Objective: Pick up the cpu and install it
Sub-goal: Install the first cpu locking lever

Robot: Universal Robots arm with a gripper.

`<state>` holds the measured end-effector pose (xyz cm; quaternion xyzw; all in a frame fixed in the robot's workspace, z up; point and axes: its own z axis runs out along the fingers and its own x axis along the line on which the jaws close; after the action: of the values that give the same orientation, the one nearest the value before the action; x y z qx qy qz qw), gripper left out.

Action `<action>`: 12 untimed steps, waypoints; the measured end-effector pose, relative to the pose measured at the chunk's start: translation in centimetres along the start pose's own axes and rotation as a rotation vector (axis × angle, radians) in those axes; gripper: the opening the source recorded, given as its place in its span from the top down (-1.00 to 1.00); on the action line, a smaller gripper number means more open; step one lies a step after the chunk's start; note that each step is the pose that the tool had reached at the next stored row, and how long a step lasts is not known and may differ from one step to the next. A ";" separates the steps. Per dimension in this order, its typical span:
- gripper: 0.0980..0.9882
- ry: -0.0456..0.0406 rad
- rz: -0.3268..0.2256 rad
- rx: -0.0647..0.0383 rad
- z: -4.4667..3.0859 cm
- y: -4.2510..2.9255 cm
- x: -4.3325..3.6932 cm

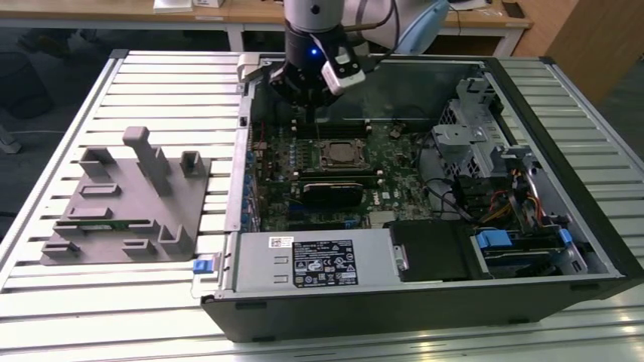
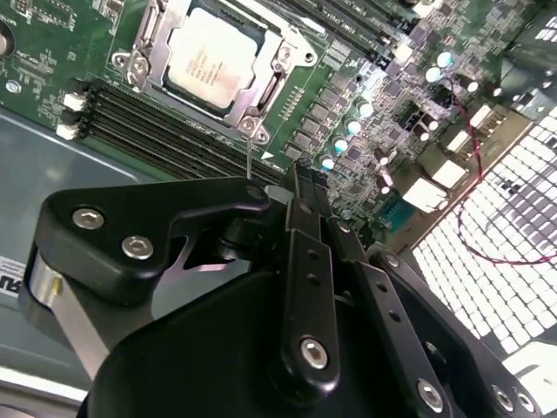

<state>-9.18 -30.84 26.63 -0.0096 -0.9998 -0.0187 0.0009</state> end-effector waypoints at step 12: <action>0.98 -0.0028 0.000 0.000 0.75 1.58 0.09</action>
<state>-9.24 -29.23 25.94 -0.0095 -0.9998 -0.0188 -0.0005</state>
